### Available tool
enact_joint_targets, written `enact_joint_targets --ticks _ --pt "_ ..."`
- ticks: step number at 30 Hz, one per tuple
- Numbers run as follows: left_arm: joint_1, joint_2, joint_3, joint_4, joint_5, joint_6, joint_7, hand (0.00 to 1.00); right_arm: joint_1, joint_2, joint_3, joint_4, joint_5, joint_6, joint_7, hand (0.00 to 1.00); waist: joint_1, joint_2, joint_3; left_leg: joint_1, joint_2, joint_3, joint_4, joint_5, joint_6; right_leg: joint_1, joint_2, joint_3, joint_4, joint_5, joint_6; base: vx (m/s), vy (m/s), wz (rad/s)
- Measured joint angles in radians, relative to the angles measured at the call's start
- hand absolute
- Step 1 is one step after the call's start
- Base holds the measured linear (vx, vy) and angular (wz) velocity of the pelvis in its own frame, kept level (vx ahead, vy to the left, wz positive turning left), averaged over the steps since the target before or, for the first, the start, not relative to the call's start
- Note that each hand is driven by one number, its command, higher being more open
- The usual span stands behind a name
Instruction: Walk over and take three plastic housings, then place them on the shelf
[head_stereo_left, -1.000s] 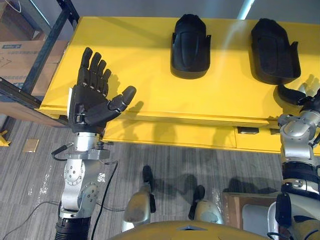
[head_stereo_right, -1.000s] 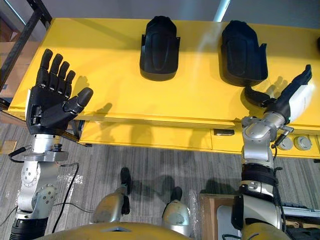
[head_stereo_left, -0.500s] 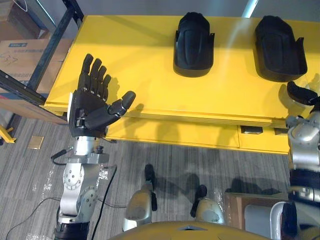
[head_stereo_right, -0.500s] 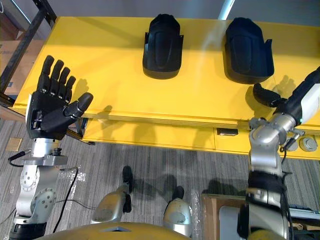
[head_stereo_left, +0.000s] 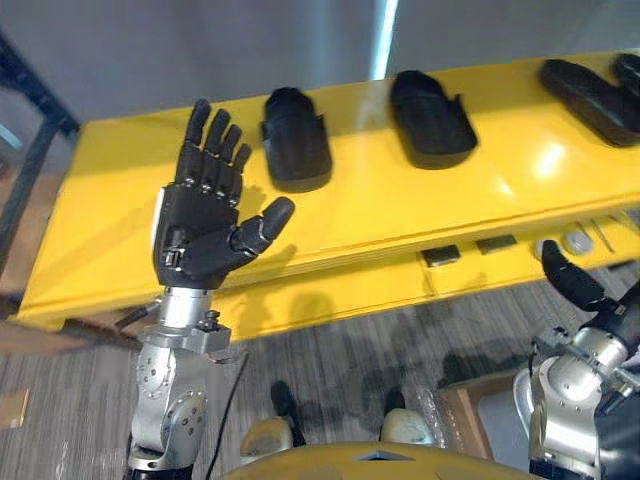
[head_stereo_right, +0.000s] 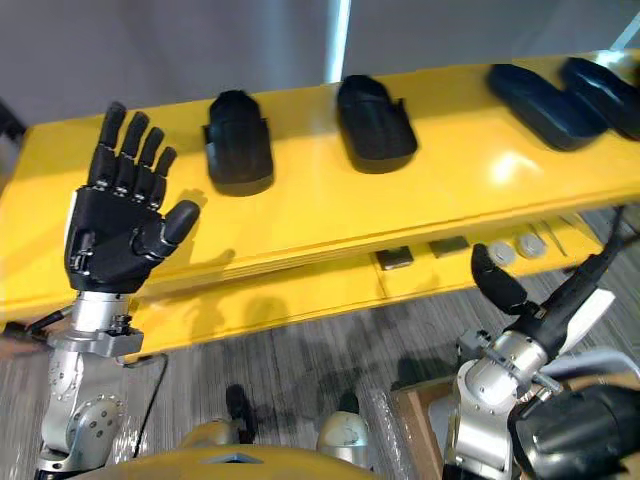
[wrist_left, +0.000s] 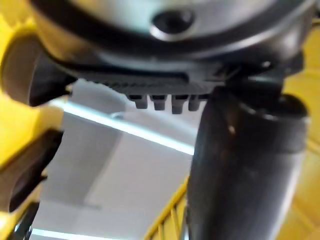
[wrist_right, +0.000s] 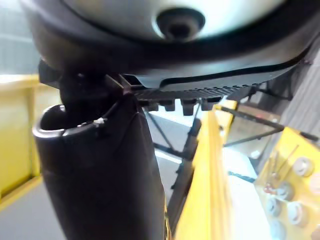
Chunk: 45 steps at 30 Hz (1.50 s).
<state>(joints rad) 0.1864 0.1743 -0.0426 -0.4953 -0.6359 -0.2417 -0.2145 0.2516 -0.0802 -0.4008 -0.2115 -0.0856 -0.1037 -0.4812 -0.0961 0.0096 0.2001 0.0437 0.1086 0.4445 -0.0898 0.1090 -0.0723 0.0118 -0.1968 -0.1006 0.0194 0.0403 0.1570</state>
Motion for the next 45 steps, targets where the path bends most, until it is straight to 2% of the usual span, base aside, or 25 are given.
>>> enact_joint_targets --ticks 6,8,10,12,14,15,19,20,23,25,27,28,29,30,31,32,34,36,38,39,40,42,43,44,45 --pt "-0.074 0.007 -0.058 0.111 -0.002 -0.016 0.041 1.00 0.136 0.003 -0.017 0.000 0.102 -0.098 0.080 1.00 -0.084 0.014 -0.059 0.049 0.052 0.167 0.003 -0.021 -0.038 -0.046 0.065 0.151 -0.043 0.040 -0.016 0.04 -0.045 -0.91" --pt "-0.121 0.019 -0.063 0.162 -0.002 -0.024 0.067 1.00 0.175 0.003 -0.068 0.010 0.103 -0.120 0.083 1.00 -0.121 0.017 -0.061 0.070 0.077 0.212 0.005 -0.027 -0.062 -0.054 0.099 0.191 -0.053 0.045 -0.021 0.04 -0.078 -0.68" --pt "-0.158 0.030 -0.065 0.186 0.010 -0.036 0.091 1.00 0.173 0.003 -0.134 0.029 0.111 -0.130 0.087 1.00 -0.131 0.018 -0.065 0.064 0.094 0.217 0.038 -0.046 -0.062 -0.069 0.119 0.219 -0.053 0.050 -0.028 0.04 -0.095 -0.62" --pt "-0.169 0.034 -0.057 0.186 0.019 -0.052 0.129 1.00 0.151 -0.015 -0.180 0.054 0.162 -0.146 0.109 1.00 -0.120 0.019 -0.065 0.013 0.091 0.078 0.144 -0.142 -0.058 -0.085 0.138 0.275 -0.054 0.063 -0.046 0.02 -0.077 -0.91" --pt "-0.132 0.035 -0.013 0.172 0.006 -0.059 0.155 1.00 0.101 -0.063 -0.159 0.092 0.257 -0.173 0.179 1.00 -0.081 0.036 -0.074 -0.037 0.049 -0.175 0.280 -0.276 -0.044 -0.098 0.173 0.380 -0.053 0.070 -0.054 -0.01 0.025 -1.38" --pt "-0.118 0.032 0.003 0.170 0.008 -0.059 0.153 1.00 0.092 -0.073 -0.139 0.101 0.263 -0.172 0.204 1.00 -0.073 0.045 -0.079 -0.038 0.047 -0.209 0.302 -0.296 -0.038 -0.098 0.183 0.399 -0.052 0.071 -0.054 0.02 0.060 -0.95" --pt "-0.067 0.016 0.066 0.141 0.007 -0.058 0.073 1.00 0.092 -0.076 -0.093 0.168 0.241 -0.148 0.282 1.00 -0.063 0.058 -0.087 -0.040 0.039 -0.219 0.321 -0.315 -0.032 -0.104 0.180 0.408 -0.043 0.074 -0.049 0.03 0.066 -0.11" --pt "-0.061 0.019 0.068 0.130 0.009 -0.058 0.047 1.00 0.096 -0.076 -0.090 0.213 0.219 -0.136 0.291 1.00 -0.044 0.057 -0.087 -0.042 0.038 -0.222 0.331 -0.320 -0.030 -0.104 0.179 0.402 -0.035 0.074 -0.049 -0.01 0.060 0.09" --pt "-0.062 0.034 0.066 0.123 0.005 -0.058 0.034 1.00 0.100 -0.059 -0.089 0.252 0.306 -0.145 0.322 1.00 -0.037 0.056 -0.081 -0.023 0.032 -0.215 0.336 -0.322 -0.025 -0.109 0.176 0.391 0.016 0.071 -0.044 -0.04 0.071 -0.06" --pt "-0.063 0.037 0.066 0.109 0.006 -0.048 0.036 1.00 0.098 -0.025 -0.086 0.237 0.389 -0.173 0.359 1.00 -0.034 0.036 -0.058 0.020 0.027 -0.179 0.346 -0.329 -0.014 -0.110 0.172 0.344 0.071 0.062 -0.031 -0.11 0.055 -0.52" --pt "-0.070 0.040 0.075 0.086 0.011 -0.023 0.037 1.00 0.066 0.005 -0.050 0.234 0.468 -0.210 0.405 1.00 -0.024 0.022 -0.033 0.028 0.026 -0.132 0.344 -0.322 0.005 -0.136 0.172 0.281 0.075 0.117 0.021 -0.24 -0.024 -0.72" --pt "-0.072 0.037 0.099 0.085 0.020 -0.002 0.032 1.00 0.045 0.012 -0.005 0.236 0.490 -0.224 0.414 1.00 -0.015 0.039 -0.022 0.019 0.039 -0.074 0.325 -0.296 0.022 -0.194 0.134 0.150 0.237 0.037 -0.080 -0.34 -0.026 -0.81" --pt "-0.057 0.031 0.118 0.085 0.019 0.013 0.032 1.00 0.029 0.011 0.056 0.246 0.481 -0.232 0.403 1.00 -0.007 0.039 -0.021 0.013 0.040 -0.041 0.302 -0.268 0.031 -0.241 0.071 0.021 0.450 -0.084 -0.171 -0.32 -0.018 -0.80" --pt "-0.046 0.025 0.129 0.085 0.017 0.021 0.030 1.00 0.019 0.011 0.089 0.260 0.469 -0.235 0.395 1.00 0.002 0.046 -0.017 0.013 0.044 -0.025 0.288 -0.253 0.032 -0.246 0.034 -0.029 0.524 -0.115 -0.193 -0.20 -0.028 -0.74" --pt "-0.019 -0.001 0.154 0.086 0.008 0.026 0.019 1.00 -0.018 0.005 0.157 0.315 0.421 -0.243 0.362 1.00 0.023 0.051 -0.017 -0.001 0.067 0.002 0.281 -0.230 0.031 -0.233 -0.046 -0.115 0.616 -0.143 -0.228 -0.15 -0.102 -0.83" --pt "-0.004 -0.029 0.159 0.101 0.002 0.024 0.001 1.00 -0.052 0.004 0.227 0.377 0.384 -0.245 0.324 1.00 0.054 0.059 -0.012 -0.021 0.102 0.031 0.288 -0.213 0.021 -0.213 -0.120 -0.161 0.663 -0.149 -0.237 -0.14 -0.155 -0.82" --pt "0.022 -0.051 0.144 0.141 -0.049 0.022 -0.036 1.00 -0.083 0.012 0.312 0.449 0.307 -0.242 0.274 1.00 0.101 0.065 -0.009 -0.062 0.155 0.054 0.313 -0.184 -0.001 -0.160 -0.223 -0.173 0.684 -0.137 -0.218 -0.13 -0.330 -0.67" --pt "0.052 -0.051 0.117 0.191 -0.089 0.023 -0.051 1.00 -0.090 0.026 0.351 0.451 0.239 -0.235 0.268 1.00 0.113 0.053 -0.012 -0.098 0.201 0.071 0.324 -0.147 -0.034 -0.105 -0.285 -0.160 0.629 -0.102 -0.166 -0.11 -0.467 -0.61" --pt "0.069 -0.037 0.091 0.217 -0.145 0.034 -0.055 1.00 -0.089 0.038 0.353 0.415 0.208 -0.222 0.268 1.00 0.114 0.013 -0.017 -0.143 0.270 0.098 0.374 -0.115 -0.084 -0.042 -0.267 -0.184 0.390 0.008 -0.073 -0.12 -0.622 -0.88" --pt "0.065 -0.039 0.073 0.225 -0.192 0.055 -0.058 1.00 -0.086 0.021 0.336 0.389 0.213 -0.194 0.278 1.00 0.108 0.002 -0.018 -0.153 0.316 0.106 0.378 -0.084 -0.100 -0.022 -0.229 -0.222 0.330 -0.104 0.072 -0.11 -0.570 -0.86" --pt "0.067 -0.046 0.054 0.230 -0.208 0.065 -0.056 1.00 -0.084 0.005 0.322 0.385 0.215 -0.183 0.283 1.00 0.096 0.008 -0.021 -0.157 0.341 0.103 0.372 -0.063 -0.091 -0.023 -0.204 -0.243 0.312 -0.143 0.104 -0.13 -0.700 -0.72" --pt "0.074 -0.078 -0.069 0.273 -0.233 0.130 -0.057 1.00 -0.027 -0.065 0.244 0.372 0.231 -0.140 0.291 1.00 0.030 0.045 -0.035 -0.168 0.412 0.079 0.352 0.062 0.015 -0.022 -0.112 -0.257 0.293 -0.197 0.074 -0.10 -0.638 -0.45" --pt "0.088 -0.086 -0.105 0.272 -0.235 0.146 -0.063 1.00 0.000 -0.075 0.210 0.368 0.238 -0.139 0.292 1.00 0.018 0.034 -0.031 -0.157 0.402 0.049 0.367 0.050 -0.001 -0.020 -0.103 -0.228 0.285 -0.199 0.060 -0.03 -0.376 -0.79" --pt "0.101 -0.095 -0.129 0.264 -0.235 0.153 -0.079 1.00 0.020 -0.079 0.179 0.354 0.266 -0.141 0.295 1.00 0.016 0.033 -0.031 -0.135 0.360 -0.005 0.366 -0.018 -0.069 -0.025 -0.096 -0.187 0.262 -0.193 0.048 0.00 -0.110 -1.17" --pt "0.104 -0.096 -0.141 0.252 -0.234 0.154 -0.093 1.00 0.027 -0.079 0.158 0.350 0.300 -0.149 0.299 1.00 0.017 0.035 -0.032 -0.125 0.315 -0.050 0.367 -0.079 -0.089 -0.037 -0.076 -0.157 0.237 -0.182 0.031 0.00 -0.084 -1.31"
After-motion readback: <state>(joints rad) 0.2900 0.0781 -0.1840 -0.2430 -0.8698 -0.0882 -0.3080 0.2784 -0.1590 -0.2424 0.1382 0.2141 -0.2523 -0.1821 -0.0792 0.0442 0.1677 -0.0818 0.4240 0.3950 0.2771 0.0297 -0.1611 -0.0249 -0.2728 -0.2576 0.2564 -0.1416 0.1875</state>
